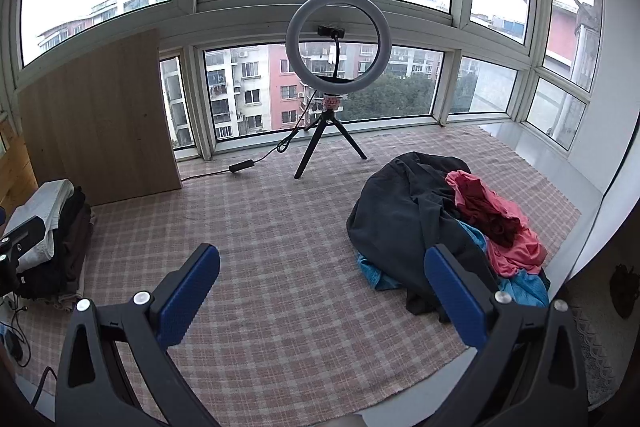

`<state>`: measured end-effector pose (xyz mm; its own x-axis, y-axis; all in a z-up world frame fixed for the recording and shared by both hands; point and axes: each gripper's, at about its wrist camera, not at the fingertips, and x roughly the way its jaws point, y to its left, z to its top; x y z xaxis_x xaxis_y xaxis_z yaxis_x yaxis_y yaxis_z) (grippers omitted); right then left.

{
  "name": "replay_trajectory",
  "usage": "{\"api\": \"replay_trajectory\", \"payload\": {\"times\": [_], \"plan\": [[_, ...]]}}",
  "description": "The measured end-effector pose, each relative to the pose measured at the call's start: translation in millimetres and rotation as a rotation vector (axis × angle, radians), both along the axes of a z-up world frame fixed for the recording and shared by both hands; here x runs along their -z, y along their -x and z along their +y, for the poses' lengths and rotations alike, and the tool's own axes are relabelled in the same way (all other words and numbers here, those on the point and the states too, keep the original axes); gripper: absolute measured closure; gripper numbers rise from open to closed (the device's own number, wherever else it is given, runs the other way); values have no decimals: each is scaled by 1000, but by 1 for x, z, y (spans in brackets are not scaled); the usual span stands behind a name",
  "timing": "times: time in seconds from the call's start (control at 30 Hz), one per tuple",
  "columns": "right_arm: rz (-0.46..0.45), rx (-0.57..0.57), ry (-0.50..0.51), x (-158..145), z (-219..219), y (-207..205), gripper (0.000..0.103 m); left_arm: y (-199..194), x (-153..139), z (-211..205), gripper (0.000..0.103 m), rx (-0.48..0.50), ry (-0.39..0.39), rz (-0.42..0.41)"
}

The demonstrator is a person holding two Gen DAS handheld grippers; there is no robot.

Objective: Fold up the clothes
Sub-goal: 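Carry both tools toward the heap of garments on the plaid cloth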

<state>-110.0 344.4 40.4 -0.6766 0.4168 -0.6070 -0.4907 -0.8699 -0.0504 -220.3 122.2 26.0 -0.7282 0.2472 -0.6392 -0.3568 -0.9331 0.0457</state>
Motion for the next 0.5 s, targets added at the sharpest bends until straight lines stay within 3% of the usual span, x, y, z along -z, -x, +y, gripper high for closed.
{"api": "replay_trajectory", "payload": {"times": [0.5], "plan": [[-5, -27, -2, 2, -10, 16, 0, 8, 5, -8, 1, -9, 6, -5]]}}
